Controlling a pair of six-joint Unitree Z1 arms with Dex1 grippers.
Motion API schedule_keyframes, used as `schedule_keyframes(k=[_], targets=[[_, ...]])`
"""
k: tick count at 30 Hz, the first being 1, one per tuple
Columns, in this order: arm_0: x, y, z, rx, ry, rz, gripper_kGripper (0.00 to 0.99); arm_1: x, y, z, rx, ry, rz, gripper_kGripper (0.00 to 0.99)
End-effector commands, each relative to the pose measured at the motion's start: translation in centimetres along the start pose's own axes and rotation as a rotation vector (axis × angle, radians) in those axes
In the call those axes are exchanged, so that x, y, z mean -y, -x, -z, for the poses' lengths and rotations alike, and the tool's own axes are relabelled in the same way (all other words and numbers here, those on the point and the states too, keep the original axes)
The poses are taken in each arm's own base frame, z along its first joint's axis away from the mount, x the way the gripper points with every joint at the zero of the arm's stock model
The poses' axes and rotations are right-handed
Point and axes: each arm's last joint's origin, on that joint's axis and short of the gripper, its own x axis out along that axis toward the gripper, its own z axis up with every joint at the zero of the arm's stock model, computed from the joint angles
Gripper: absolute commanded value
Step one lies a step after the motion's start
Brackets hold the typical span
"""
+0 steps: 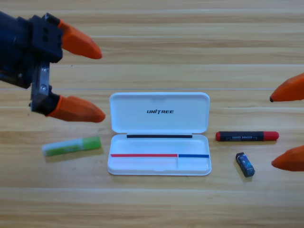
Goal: Clean up eraser and pencils
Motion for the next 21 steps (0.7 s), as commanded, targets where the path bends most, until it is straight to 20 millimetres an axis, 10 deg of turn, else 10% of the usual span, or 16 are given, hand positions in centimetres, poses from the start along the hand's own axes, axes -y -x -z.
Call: schedule_keyframes(k=[1, 21], targets=[[0.1, 0.0, 0.3, -0.025, -0.011, -0.013, 0.925, -0.4, -1.2, 0.8, -0.056, -0.001, -0.04, 0.99], [-2.3, 0.0, 1.1, -0.155, -0.034, -0.183, 0.937, 0.6, -2.3, 0.7, -0.131, -0.091, 0.033, 0.99]])
